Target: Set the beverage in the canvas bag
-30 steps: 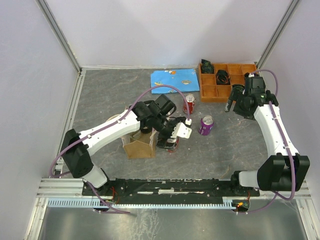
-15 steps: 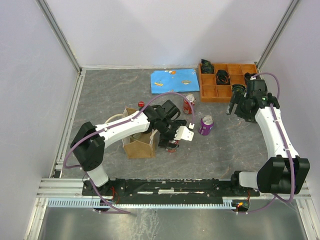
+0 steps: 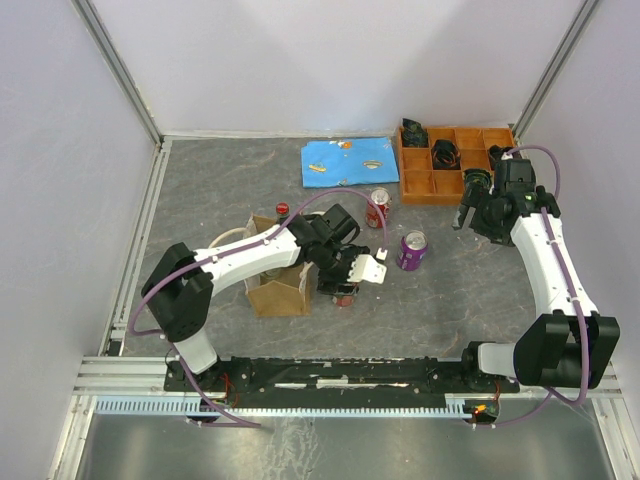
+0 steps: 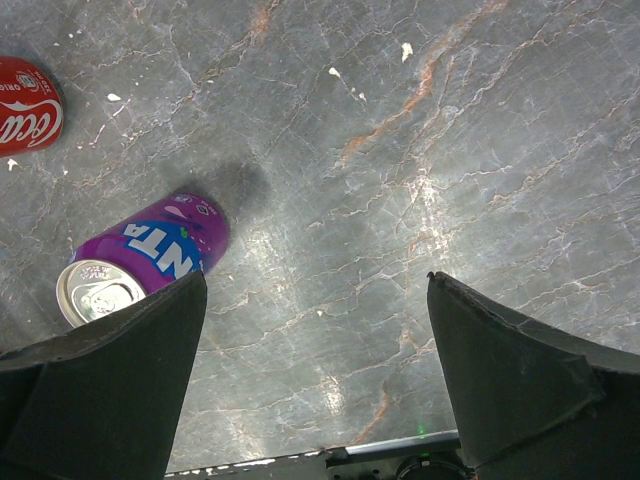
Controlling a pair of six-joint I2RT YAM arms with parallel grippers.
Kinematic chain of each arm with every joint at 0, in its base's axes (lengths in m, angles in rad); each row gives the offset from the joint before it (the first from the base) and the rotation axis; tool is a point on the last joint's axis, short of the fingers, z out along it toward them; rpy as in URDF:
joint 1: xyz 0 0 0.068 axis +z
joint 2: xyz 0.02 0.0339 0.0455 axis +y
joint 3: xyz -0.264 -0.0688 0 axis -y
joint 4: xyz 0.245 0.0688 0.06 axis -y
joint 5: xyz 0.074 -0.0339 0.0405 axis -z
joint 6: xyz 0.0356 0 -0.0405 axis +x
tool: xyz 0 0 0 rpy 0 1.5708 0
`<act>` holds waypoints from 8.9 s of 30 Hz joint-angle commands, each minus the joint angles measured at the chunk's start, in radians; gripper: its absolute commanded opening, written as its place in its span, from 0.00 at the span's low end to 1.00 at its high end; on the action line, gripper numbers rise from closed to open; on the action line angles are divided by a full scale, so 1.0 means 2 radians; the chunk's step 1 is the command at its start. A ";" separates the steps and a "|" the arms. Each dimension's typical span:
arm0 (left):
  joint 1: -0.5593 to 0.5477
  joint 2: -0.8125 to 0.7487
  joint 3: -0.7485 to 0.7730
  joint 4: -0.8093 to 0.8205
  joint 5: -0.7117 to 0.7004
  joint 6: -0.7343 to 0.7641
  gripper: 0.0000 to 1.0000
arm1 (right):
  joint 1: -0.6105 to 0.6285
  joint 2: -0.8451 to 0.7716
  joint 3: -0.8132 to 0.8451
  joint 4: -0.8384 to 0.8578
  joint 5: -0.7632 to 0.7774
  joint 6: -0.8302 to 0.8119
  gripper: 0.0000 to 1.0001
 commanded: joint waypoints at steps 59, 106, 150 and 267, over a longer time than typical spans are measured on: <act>0.206 -0.325 -0.218 0.206 -0.057 -0.310 0.03 | -0.003 0.016 -0.017 0.027 -0.012 -0.009 0.99; 0.177 -0.275 -0.245 0.256 -0.065 -0.298 0.03 | -0.003 -0.018 -0.052 0.033 -0.010 0.000 0.99; 0.148 -0.280 -0.304 0.271 -0.136 -0.286 0.03 | -0.003 -0.003 -0.054 0.041 -0.021 -0.002 0.99; 0.482 -0.242 0.084 0.081 -0.080 -0.529 1.00 | 0.235 0.421 0.485 -0.137 -0.006 -0.053 0.06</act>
